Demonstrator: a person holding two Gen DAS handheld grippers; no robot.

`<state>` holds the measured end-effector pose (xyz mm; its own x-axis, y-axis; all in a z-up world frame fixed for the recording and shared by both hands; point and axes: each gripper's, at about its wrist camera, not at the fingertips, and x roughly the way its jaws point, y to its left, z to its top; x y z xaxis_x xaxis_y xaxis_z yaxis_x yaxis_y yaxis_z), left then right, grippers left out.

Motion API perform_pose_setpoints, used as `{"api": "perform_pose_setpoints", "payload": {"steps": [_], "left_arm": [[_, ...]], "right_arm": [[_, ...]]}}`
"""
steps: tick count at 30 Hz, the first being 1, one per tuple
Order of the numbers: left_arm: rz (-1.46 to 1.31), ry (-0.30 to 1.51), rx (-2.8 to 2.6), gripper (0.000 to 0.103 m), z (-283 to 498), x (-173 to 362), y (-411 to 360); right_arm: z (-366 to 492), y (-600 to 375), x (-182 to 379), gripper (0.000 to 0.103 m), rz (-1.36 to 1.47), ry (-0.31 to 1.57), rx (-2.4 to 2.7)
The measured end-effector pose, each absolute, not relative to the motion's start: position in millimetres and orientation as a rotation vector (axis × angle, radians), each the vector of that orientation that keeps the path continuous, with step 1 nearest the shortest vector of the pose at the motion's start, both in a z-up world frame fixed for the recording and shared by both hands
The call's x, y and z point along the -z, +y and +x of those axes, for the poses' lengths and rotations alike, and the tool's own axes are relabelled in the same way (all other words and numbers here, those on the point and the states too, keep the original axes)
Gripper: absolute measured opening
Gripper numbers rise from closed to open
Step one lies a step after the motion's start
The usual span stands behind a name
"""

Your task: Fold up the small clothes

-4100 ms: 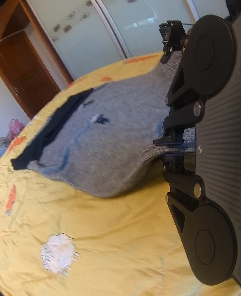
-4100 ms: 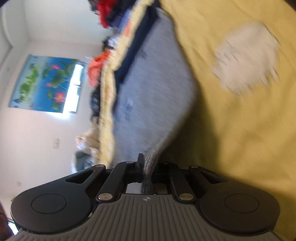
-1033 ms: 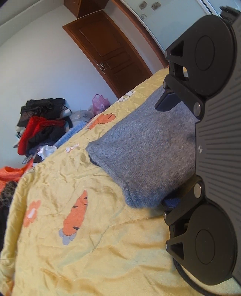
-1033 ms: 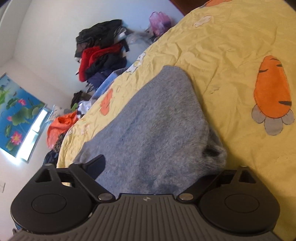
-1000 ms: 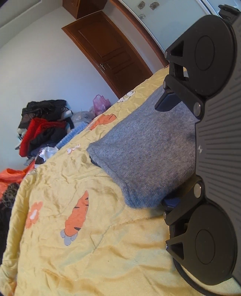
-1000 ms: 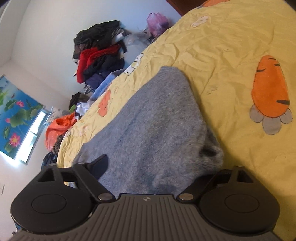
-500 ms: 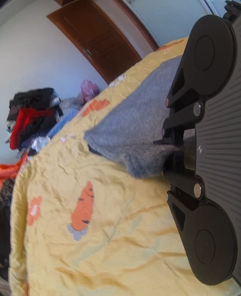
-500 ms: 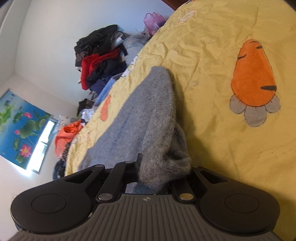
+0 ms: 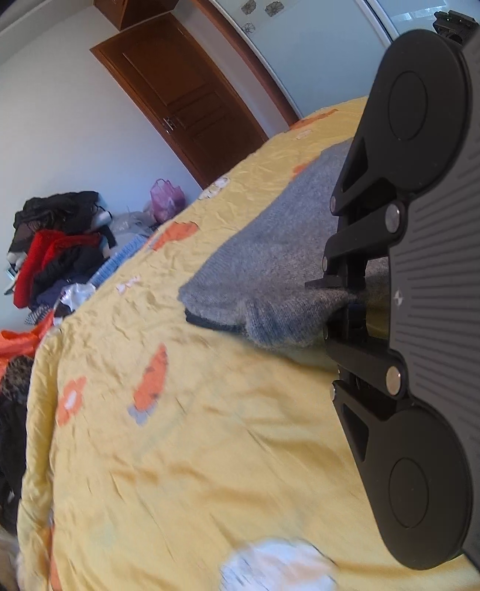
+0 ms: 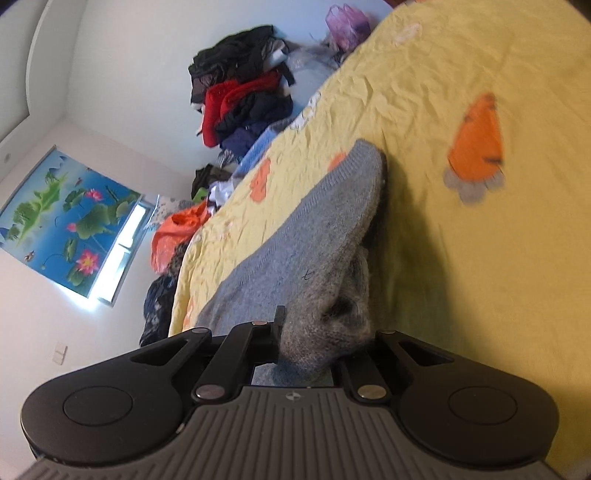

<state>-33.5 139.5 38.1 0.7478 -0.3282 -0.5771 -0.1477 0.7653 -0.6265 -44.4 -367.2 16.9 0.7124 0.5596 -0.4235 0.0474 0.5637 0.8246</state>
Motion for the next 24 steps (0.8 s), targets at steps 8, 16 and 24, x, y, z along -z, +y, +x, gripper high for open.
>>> {"api": "perform_pose_setpoints", "payload": {"steps": [8,16,24], "left_arm": [[-0.533,0.831,0.059,0.017,-62,-29,146],[-0.333,0.433,-0.159,0.085,-63,-88,165],[-0.104,0.660,-0.011,0.085,82,-66,102]], "right_arm": [[-68,-367,-4,0.036,0.850,0.914,-0.243],[-37,-393,-60,0.089,0.569,0.650,-0.188],[97,-370,-25,0.086,0.426,0.796,-0.178]]}}
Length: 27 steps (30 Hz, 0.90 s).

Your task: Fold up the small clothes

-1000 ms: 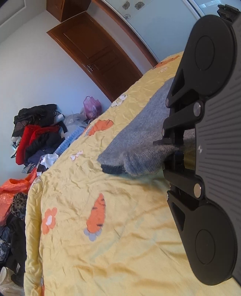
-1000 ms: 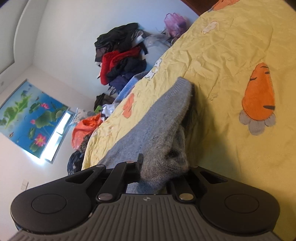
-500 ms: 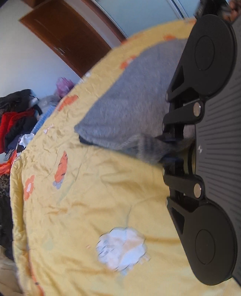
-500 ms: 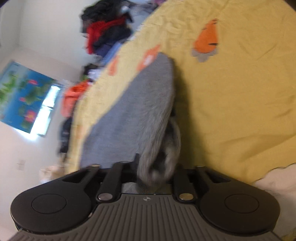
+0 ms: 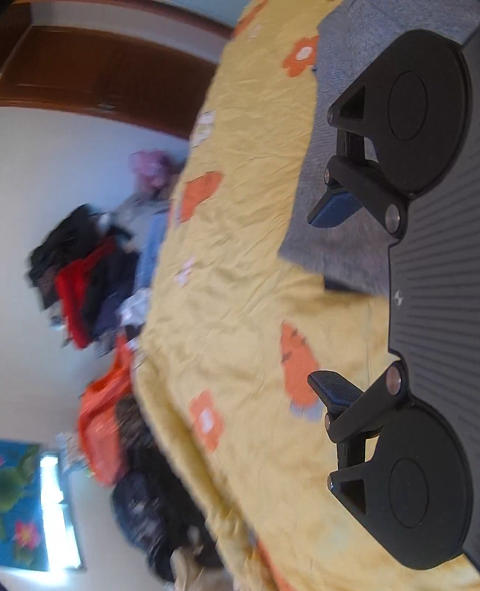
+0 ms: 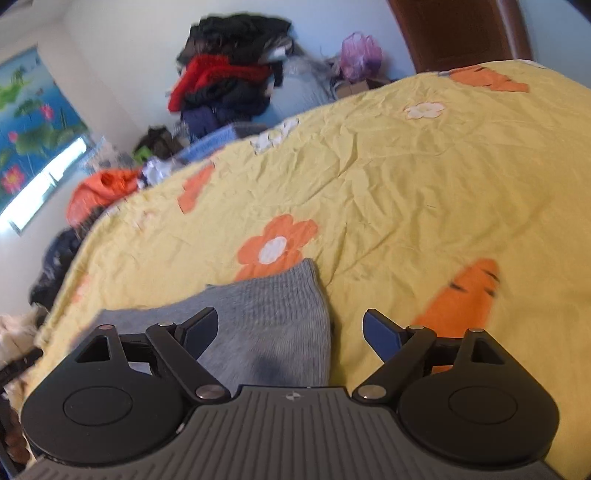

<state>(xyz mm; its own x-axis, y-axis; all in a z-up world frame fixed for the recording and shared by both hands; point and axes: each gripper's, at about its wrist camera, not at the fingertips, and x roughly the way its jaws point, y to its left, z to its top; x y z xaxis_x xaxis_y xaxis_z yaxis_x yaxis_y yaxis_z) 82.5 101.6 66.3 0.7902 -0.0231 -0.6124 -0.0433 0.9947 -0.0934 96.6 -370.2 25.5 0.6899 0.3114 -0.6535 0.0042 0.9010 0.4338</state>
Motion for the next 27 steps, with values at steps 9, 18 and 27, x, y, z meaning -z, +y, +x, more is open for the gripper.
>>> {"api": "perform_pose_setpoints", "payload": {"steps": [9,18,27], "left_arm": [[0.080,0.786,-0.001,0.007,138,-25,63],[0.276,0.697,-0.134,0.009,123,-18,52],[0.282,0.482,-0.072,0.027,87,-65,6]], "right_arm": [[137,-335,-14,0.020,0.343,0.825,-0.295],[134,-341,-7,0.033,0.365,0.744,-0.260],[90,-314,-60,0.073,0.327,0.534,-0.285]]}}
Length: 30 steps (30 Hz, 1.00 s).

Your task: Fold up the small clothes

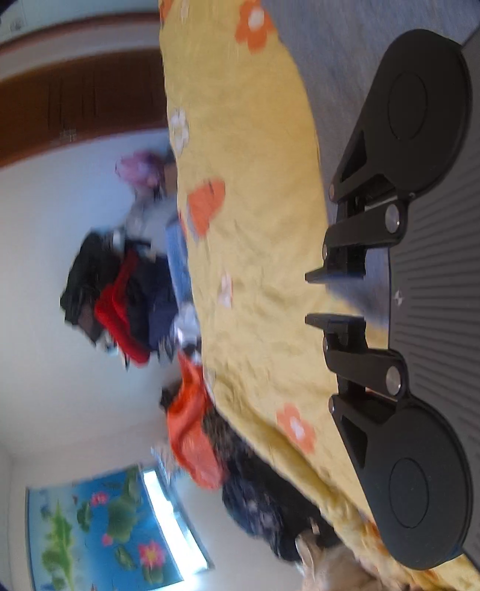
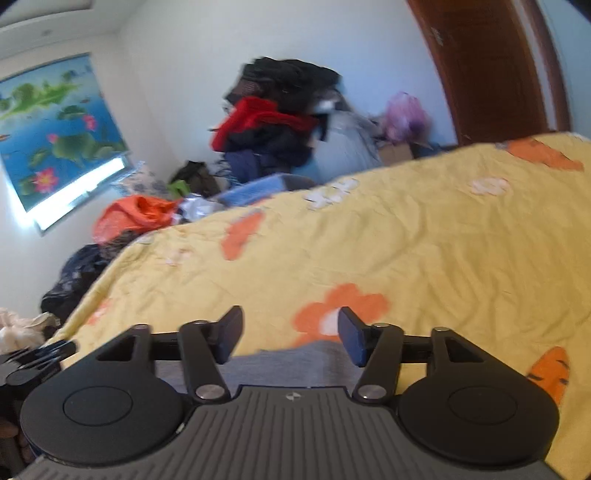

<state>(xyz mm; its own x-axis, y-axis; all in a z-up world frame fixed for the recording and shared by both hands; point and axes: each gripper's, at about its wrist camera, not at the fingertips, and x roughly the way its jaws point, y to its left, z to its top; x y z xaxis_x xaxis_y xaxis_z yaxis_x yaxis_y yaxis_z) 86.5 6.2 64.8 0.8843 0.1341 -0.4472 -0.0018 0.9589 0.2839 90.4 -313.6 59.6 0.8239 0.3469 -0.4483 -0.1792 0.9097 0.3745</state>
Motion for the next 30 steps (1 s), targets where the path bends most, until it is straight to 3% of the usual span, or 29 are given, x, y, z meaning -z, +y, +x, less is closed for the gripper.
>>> {"api": "perform_pose_setpoints", "payload": {"steps": [1,3,6,12,14,16,21,24,29,30], "left_arm": [[0.278,0.505,-0.050,0.032,93,-60,-1],[0.277,0.565,-0.035,0.052,108,-42,-13],[0.293,0.657,-0.062,0.054,122,-14,-14],[0.166,0.648,-0.015,0.059,122,-8,11],[0.162,0.647,-0.019,0.059,121,-8,11],[0.163,0.644,-0.020,0.059,120,-8,10],[0.146,0.645,-0.018,0.059,119,-8,12],[0.159,0.641,-0.025,0.059,119,-8,9],[0.162,0.639,-0.027,0.061,118,-8,9],[0.158,0.640,-0.030,0.063,119,-8,9]], "right_arm": [[95,-303,-56,0.074,0.288,0.550,-0.282],[107,-287,-42,0.074,0.228,0.614,-0.253],[121,-281,-18,0.073,0.185,0.714,-0.206],[123,-290,-6,0.074,0.166,0.683,-0.190],[128,-286,-6,0.077,0.136,0.690,-0.184],[129,-275,-7,0.086,0.077,0.706,-0.193],[103,-259,-31,0.080,0.097,0.654,-0.184],[90,-237,-42,0.089,0.099,0.625,-0.280],[100,-200,-15,0.089,-0.040,0.730,-0.293],[99,-199,-8,0.095,-0.048,0.722,-0.289]]}}
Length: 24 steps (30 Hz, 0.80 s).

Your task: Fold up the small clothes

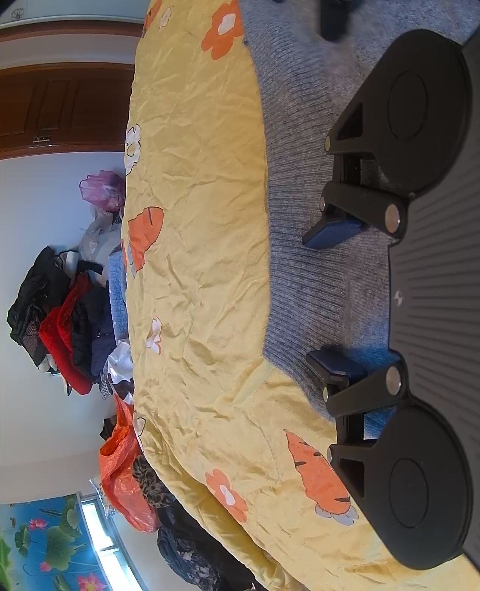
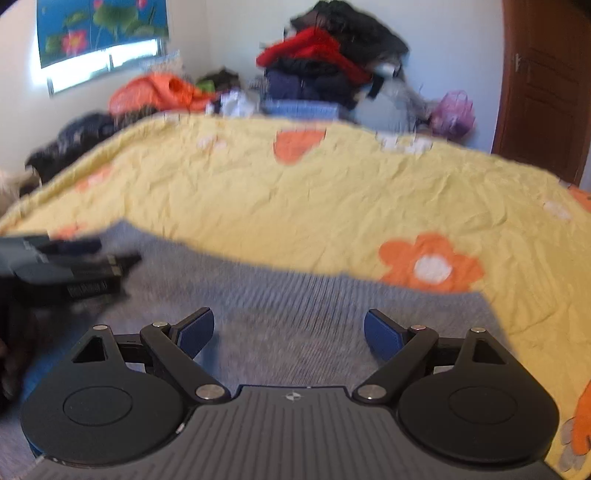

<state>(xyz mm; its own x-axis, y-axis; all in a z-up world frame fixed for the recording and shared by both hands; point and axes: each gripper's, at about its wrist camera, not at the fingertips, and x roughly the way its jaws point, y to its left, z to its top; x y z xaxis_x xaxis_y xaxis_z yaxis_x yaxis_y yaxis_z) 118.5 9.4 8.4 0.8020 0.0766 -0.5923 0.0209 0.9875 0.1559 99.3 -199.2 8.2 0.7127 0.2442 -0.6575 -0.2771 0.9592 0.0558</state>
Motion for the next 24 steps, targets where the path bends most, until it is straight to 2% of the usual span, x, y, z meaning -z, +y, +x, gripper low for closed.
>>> {"api": "perform_pose_setpoints", "payload": {"steps": [1,6,9,11,13,19,21,23,24], "left_arm": [[0.153,0.642,-0.033,0.064,119,-8,10],[0.102,0.666,-0.041,0.077,126,-9,19],[0.138,0.627,-0.070,0.078,109,-17,20],[0.212,0.537,-0.056,0.078,78,-26,14],[0.224,0.507,0.041,0.079,51,-32,10],[0.233,0.595,0.125,0.082,46,-13,5],[0.144,0.641,0.124,0.094,63,-11,18],[0.068,0.691,0.106,0.100,80,-9,31],[0.066,0.700,0.088,0.100,84,-8,33]], "right_arm": [[97,-199,-5,0.099,-0.049,0.695,-0.301],[101,-205,-5,0.103,-0.009,0.705,-0.317],[82,-211,-17,0.090,-0.013,0.661,-0.282],[55,-224,-29,0.091,0.021,0.595,-0.292],[32,-239,-34,0.100,0.054,0.550,-0.309],[26,-255,-7,0.103,-0.044,0.701,-0.215],[27,-258,-6,0.103,-0.017,0.695,-0.226],[34,-256,-5,0.103,-0.028,0.698,-0.231],[36,-255,-5,0.103,-0.034,0.702,-0.231]]}}
